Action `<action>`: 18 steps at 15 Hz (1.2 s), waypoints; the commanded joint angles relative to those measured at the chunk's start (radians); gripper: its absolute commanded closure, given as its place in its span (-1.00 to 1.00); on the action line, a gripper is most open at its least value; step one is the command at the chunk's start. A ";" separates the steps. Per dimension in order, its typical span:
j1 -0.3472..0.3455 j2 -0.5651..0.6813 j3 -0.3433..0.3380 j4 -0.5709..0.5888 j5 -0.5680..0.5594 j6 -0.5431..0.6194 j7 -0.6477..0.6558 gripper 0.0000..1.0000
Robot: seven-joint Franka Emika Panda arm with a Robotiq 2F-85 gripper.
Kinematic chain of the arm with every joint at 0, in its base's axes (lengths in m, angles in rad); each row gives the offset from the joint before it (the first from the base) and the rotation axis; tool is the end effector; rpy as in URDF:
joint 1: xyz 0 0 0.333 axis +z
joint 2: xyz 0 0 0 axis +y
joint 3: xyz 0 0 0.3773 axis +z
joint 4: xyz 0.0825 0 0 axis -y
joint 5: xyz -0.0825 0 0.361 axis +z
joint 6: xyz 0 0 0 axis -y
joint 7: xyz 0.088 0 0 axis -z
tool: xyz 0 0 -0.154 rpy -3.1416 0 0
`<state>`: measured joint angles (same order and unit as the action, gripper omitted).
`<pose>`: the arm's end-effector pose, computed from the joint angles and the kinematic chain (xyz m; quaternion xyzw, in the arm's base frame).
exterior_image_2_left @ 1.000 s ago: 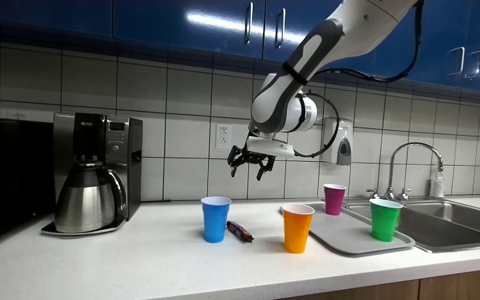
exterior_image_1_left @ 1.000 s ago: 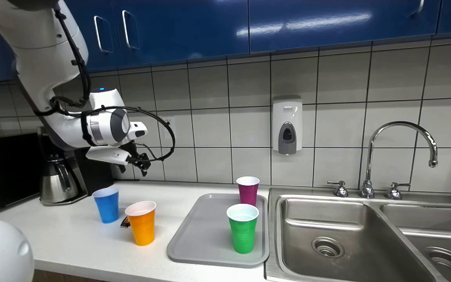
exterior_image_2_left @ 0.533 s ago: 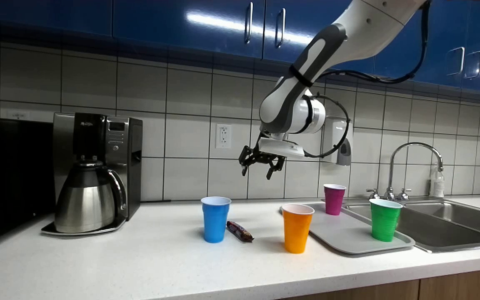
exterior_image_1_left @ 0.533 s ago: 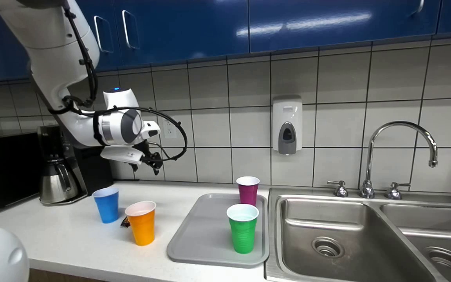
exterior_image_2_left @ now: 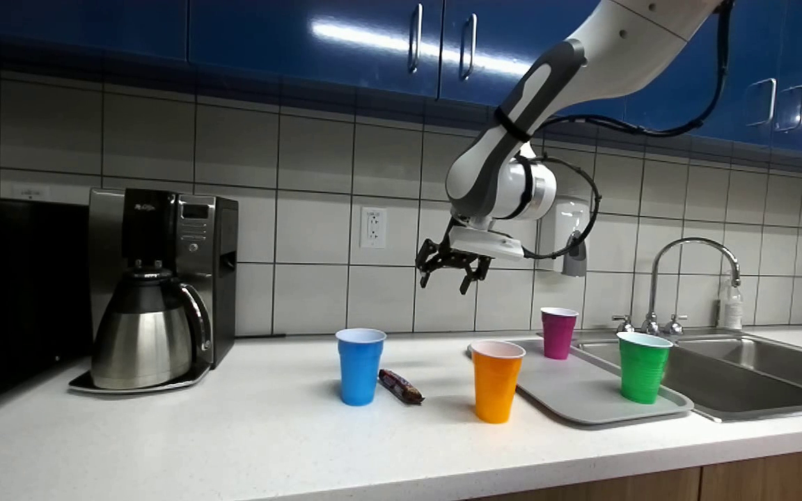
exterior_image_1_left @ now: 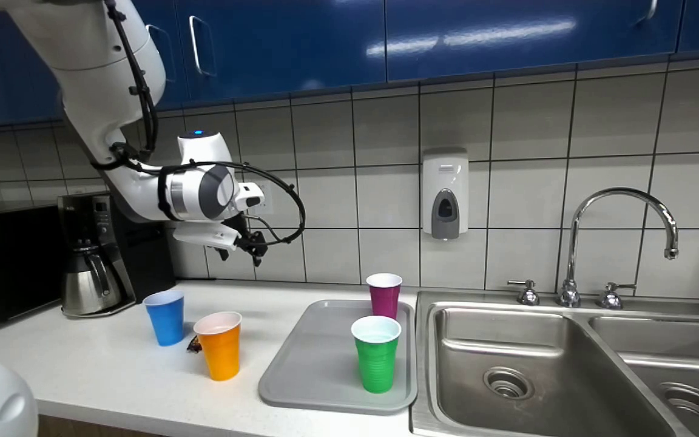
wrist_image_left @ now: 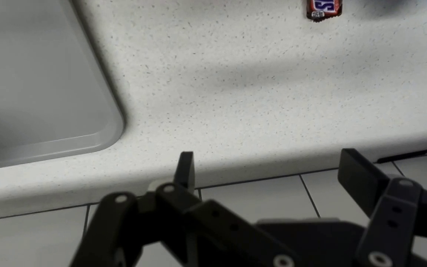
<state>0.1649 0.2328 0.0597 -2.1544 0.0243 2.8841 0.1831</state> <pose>0.6103 0.1366 0.3813 -0.9692 -0.0070 -0.2384 0.0619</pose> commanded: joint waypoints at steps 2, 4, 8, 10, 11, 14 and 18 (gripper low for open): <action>-0.057 -0.027 0.022 -0.030 0.048 0.016 -0.075 -1.00; -0.073 -0.024 0.022 -0.029 0.061 0.018 -0.093 -1.00; -0.104 -0.017 0.019 -0.025 0.085 0.017 -0.122 -1.00; -0.118 -0.014 0.018 -0.023 0.095 0.018 -0.138 -1.00; -0.125 -0.013 0.015 -0.022 0.097 0.019 -0.143 -1.00; -0.146 -0.006 0.012 -0.017 0.101 0.019 -0.157 -1.00; -0.175 0.004 0.010 -0.010 0.110 0.023 -0.178 -1.00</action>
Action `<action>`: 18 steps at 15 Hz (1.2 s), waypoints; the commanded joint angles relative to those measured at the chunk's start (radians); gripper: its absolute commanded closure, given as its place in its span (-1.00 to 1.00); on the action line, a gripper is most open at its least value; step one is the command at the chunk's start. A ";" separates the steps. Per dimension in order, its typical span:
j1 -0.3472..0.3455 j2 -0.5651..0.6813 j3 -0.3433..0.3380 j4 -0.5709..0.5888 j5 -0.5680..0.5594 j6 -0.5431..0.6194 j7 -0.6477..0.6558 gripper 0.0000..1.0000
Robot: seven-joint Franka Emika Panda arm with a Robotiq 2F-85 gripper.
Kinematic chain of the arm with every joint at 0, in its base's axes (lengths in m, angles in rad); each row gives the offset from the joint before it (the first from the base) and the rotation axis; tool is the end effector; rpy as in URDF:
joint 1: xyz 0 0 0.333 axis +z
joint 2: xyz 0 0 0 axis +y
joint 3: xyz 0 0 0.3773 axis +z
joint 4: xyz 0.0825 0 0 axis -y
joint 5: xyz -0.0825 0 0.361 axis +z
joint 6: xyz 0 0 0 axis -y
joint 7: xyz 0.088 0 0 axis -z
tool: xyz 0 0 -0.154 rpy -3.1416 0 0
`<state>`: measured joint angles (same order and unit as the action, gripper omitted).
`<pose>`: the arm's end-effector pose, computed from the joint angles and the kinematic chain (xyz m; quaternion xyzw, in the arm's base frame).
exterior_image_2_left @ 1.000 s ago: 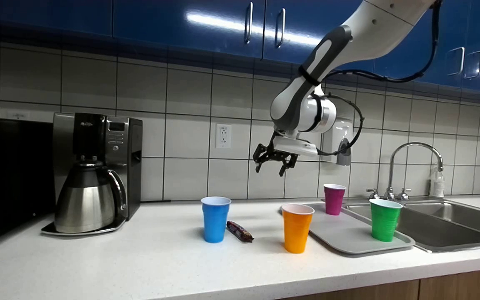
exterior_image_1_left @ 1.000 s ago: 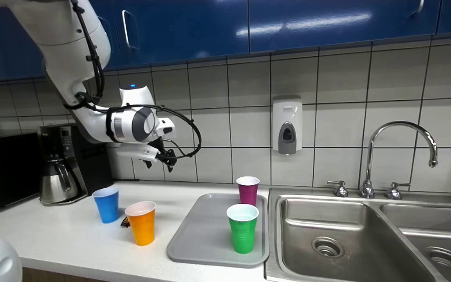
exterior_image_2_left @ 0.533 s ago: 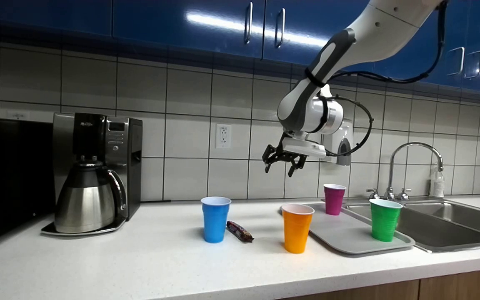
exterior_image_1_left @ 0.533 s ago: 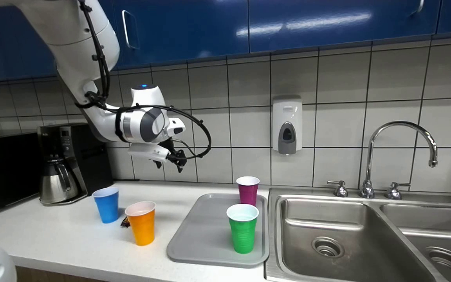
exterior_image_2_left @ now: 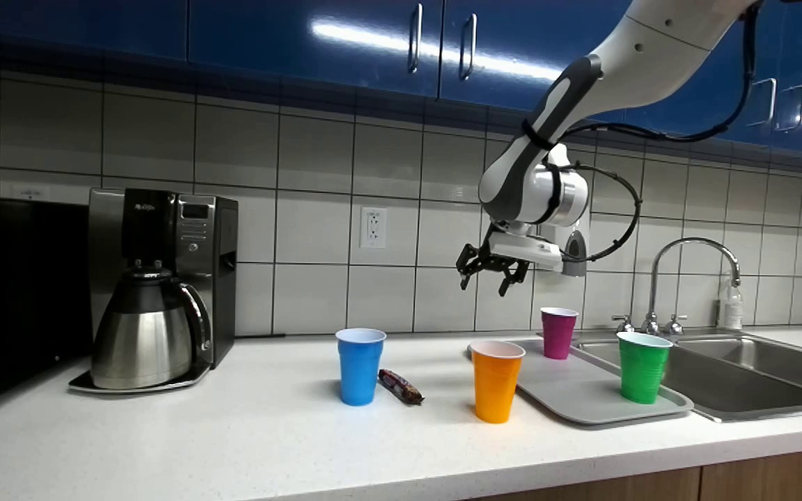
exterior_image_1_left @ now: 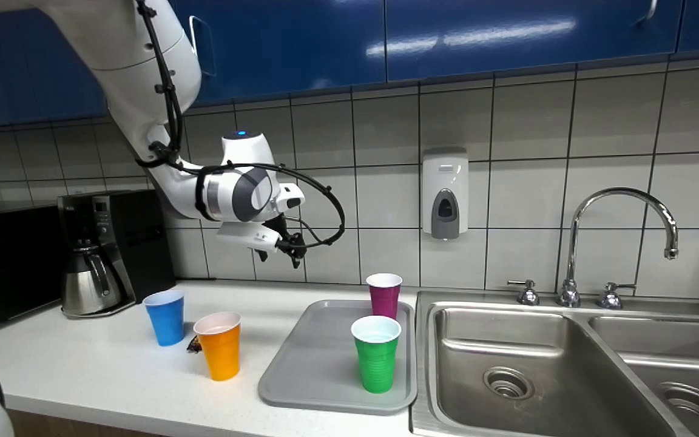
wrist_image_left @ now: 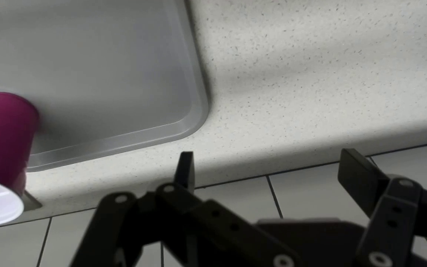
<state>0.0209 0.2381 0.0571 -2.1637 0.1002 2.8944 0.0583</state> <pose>0.6222 0.0423 0.3751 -0.9688 0.0370 -0.2408 0.0466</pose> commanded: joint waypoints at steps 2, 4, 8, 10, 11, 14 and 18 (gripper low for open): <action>-0.045 0.004 0.011 0.003 0.039 0.014 -0.062 -1.00; -0.060 0.009 0.011 0.007 0.048 0.014 -0.075 -1.00; -0.100 0.022 0.015 0.017 0.069 0.015 -0.106 -1.00; -0.117 0.030 0.015 0.024 0.072 0.015 -0.115 -1.00; -0.126 0.034 0.017 0.028 0.075 0.015 -0.119 -1.00; -0.146 0.051 0.016 0.046 0.077 0.014 -0.125 -1.00; -0.154 0.074 0.004 0.074 0.079 0.013 -0.122 -1.00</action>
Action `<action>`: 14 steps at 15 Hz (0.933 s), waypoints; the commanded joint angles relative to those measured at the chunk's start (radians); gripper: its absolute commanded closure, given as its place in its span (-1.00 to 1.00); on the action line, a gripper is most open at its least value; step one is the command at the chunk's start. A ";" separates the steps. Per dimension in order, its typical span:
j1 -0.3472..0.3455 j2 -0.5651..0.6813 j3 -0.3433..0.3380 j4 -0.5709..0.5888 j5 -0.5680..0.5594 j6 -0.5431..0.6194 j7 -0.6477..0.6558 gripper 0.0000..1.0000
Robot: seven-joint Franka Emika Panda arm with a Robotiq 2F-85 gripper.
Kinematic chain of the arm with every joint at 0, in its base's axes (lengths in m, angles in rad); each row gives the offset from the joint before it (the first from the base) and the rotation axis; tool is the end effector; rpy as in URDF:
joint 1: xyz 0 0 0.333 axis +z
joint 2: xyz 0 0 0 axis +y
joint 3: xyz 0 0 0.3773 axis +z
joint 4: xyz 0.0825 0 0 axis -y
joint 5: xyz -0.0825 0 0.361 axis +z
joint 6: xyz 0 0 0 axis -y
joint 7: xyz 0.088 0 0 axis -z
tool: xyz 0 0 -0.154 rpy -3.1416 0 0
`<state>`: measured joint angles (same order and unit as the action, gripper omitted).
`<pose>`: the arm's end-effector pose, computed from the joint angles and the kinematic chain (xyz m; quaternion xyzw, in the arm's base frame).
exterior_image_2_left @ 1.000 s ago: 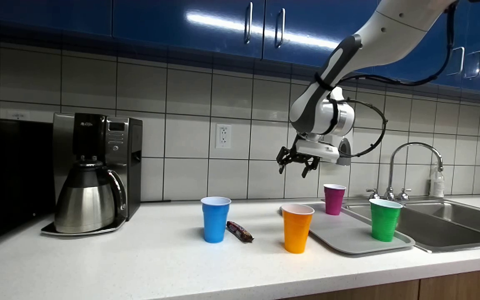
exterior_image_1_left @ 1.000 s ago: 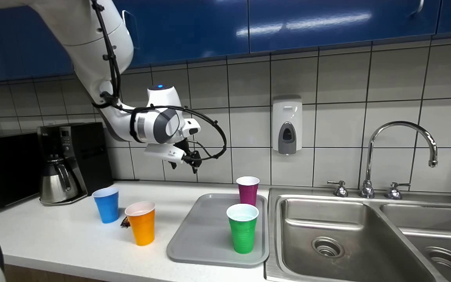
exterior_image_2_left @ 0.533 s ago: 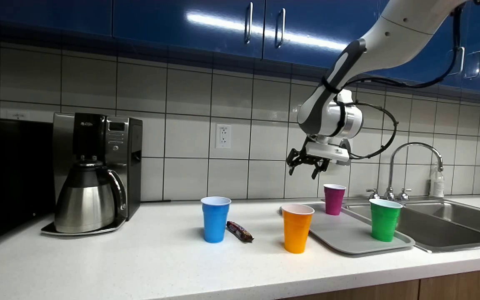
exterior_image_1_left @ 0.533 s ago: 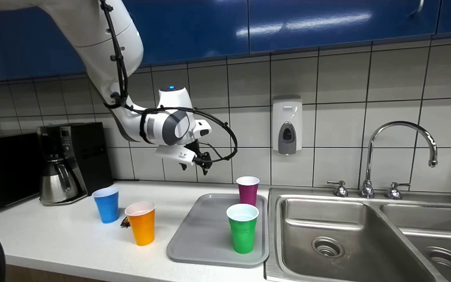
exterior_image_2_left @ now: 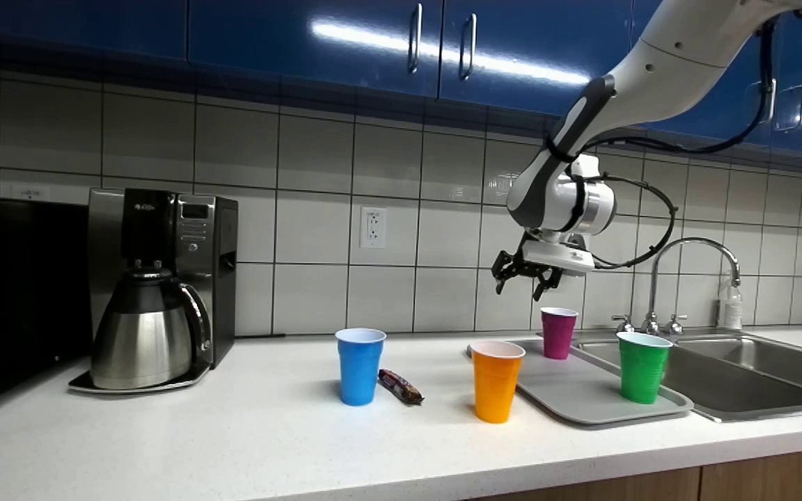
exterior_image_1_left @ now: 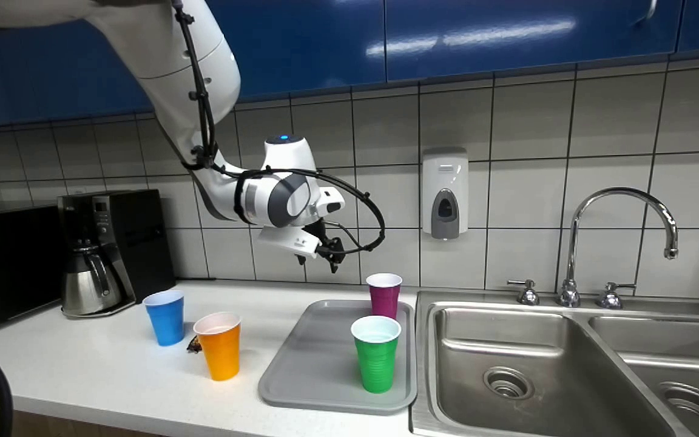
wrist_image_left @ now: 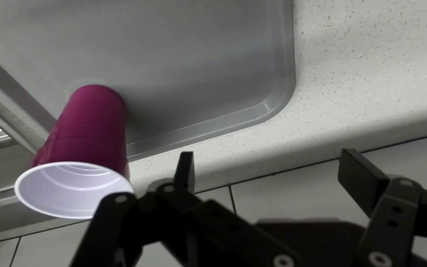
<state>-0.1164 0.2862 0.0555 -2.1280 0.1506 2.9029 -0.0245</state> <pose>0.6351 -0.0480 0.3620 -0.9657 0.0872 -0.2425 0.0319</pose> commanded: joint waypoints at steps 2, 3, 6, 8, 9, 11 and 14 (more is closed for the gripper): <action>-0.023 0.037 0.004 0.052 0.028 0.004 -0.040 -1.00; -0.025 0.043 0.004 0.059 0.027 0.005 -0.040 -1.00; -0.034 0.060 0.004 0.081 0.026 0.005 -0.040 -1.00; -0.039 0.071 0.003 0.099 0.025 -0.003 -0.040 -1.00; -0.046 0.076 0.006 0.110 0.029 -0.014 -0.044 -1.00; -0.054 0.083 0.006 0.124 0.029 -0.017 -0.046 -1.00; -0.073 0.094 0.010 0.149 0.031 -0.041 -0.057 -1.00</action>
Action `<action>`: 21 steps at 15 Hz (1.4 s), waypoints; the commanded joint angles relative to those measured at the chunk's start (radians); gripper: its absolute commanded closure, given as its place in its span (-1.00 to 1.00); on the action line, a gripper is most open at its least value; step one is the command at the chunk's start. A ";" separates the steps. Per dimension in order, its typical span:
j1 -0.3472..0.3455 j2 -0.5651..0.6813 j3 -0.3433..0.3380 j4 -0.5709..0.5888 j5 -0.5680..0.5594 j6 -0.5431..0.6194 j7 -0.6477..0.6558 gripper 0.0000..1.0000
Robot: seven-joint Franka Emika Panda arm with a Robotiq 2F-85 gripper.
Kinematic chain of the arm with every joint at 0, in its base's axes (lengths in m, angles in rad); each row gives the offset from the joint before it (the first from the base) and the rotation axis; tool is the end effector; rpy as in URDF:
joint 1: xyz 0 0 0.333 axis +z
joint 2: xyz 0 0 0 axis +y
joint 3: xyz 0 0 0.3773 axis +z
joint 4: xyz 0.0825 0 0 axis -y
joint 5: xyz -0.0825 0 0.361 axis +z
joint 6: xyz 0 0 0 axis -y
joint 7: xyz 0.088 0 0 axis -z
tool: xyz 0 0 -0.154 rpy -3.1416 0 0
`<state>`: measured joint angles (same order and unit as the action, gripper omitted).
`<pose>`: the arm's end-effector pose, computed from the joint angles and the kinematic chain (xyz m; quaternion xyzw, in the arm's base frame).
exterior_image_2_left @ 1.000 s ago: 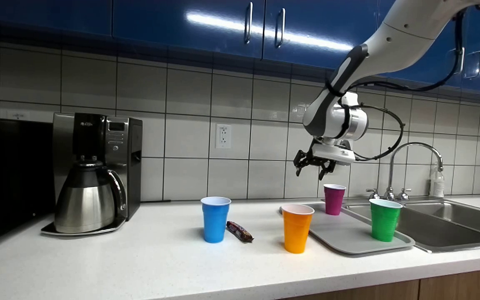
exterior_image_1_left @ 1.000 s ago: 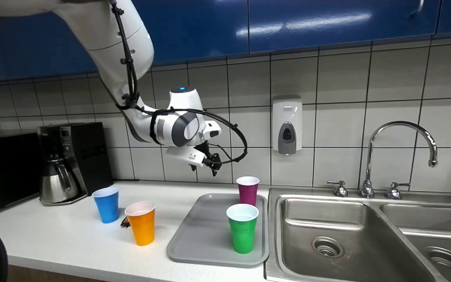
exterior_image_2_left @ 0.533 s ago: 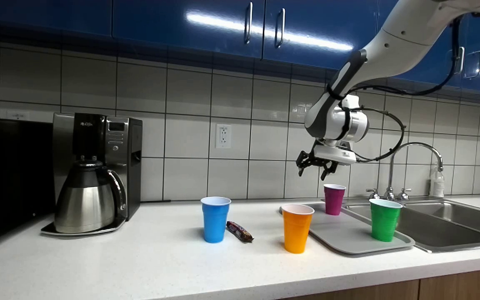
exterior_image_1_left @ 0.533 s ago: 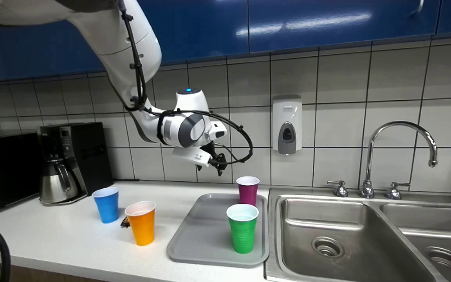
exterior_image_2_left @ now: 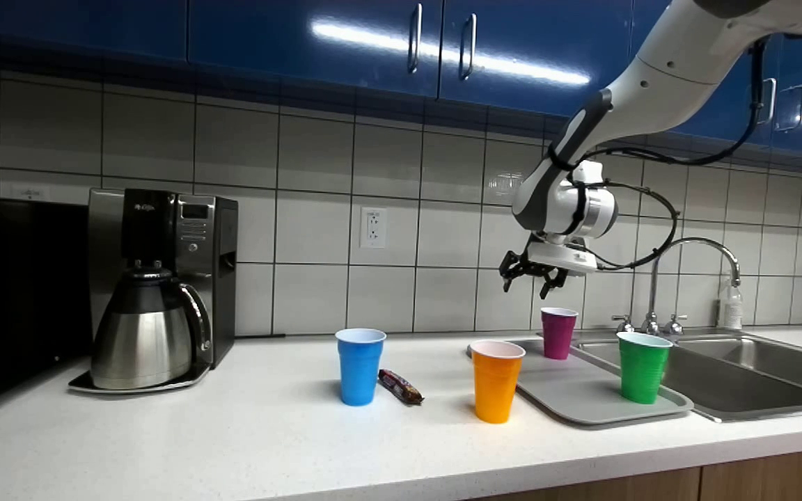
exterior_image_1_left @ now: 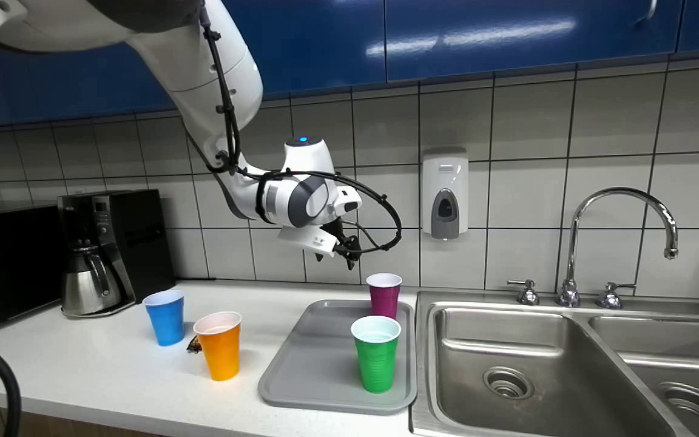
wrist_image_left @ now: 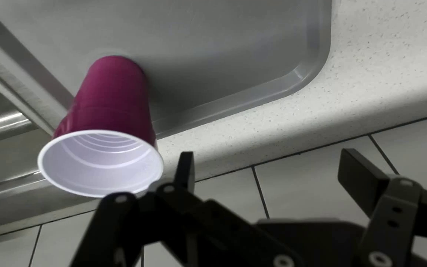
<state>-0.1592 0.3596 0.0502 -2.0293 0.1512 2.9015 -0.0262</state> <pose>0.6637 -0.0827 0.3588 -0.9603 0.1100 -0.2549 0.0269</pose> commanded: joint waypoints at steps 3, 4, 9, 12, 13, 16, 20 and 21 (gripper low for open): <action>-0.063 0.032 0.032 0.082 0.054 -0.086 -0.092 -1.00; -0.070 0.034 0.034 0.090 0.064 -0.098 -0.105 -1.00; -0.080 0.047 0.019 0.123 0.084 -0.143 -0.136 -1.00; -0.075 0.066 0.002 0.143 0.069 -0.147 -0.128 -1.00; -0.074 0.073 -0.002 0.149 0.065 -0.149 -0.127 -1.00; -0.070 0.101 -0.021 0.170 0.053 -0.145 -0.114 -1.00; -0.065 0.140 -0.047 0.199 0.035 -0.141 -0.099 -1.00; -0.065 0.148 -0.051 0.206 0.032 -0.142 -0.097 -1.00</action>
<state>-0.2227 0.4718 0.0125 -1.8789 0.2017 2.7894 -0.1213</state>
